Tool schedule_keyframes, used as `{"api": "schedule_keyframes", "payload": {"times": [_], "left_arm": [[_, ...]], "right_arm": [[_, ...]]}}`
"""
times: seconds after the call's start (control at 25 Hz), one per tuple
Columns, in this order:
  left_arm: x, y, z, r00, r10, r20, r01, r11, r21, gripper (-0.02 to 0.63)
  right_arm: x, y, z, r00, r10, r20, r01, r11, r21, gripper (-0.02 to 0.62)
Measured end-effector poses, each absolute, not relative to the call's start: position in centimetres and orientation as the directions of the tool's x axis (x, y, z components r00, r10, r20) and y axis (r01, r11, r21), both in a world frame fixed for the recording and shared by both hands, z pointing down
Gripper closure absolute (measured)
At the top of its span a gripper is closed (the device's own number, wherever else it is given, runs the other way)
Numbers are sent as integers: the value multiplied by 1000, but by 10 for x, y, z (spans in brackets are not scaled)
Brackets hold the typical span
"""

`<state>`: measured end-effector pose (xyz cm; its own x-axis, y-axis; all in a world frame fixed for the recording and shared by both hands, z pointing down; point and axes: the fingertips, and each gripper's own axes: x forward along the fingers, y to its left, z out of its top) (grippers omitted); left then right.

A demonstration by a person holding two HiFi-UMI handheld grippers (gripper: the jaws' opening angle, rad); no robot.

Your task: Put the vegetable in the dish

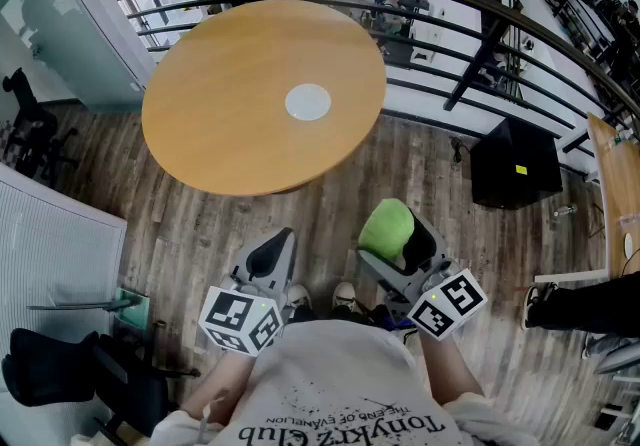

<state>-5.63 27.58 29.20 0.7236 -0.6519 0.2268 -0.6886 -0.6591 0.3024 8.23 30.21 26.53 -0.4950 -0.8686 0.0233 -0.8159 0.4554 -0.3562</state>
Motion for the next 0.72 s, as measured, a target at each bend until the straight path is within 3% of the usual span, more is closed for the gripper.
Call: {"api": "schedule_keyframes", "payload": {"times": [0.72], "left_arm": [[-73,256,301,733,-636,240,-678,-659,325,580]], "right_arm": [[72,286,277,-476,-878,43,-826,430,-365,129]]}}
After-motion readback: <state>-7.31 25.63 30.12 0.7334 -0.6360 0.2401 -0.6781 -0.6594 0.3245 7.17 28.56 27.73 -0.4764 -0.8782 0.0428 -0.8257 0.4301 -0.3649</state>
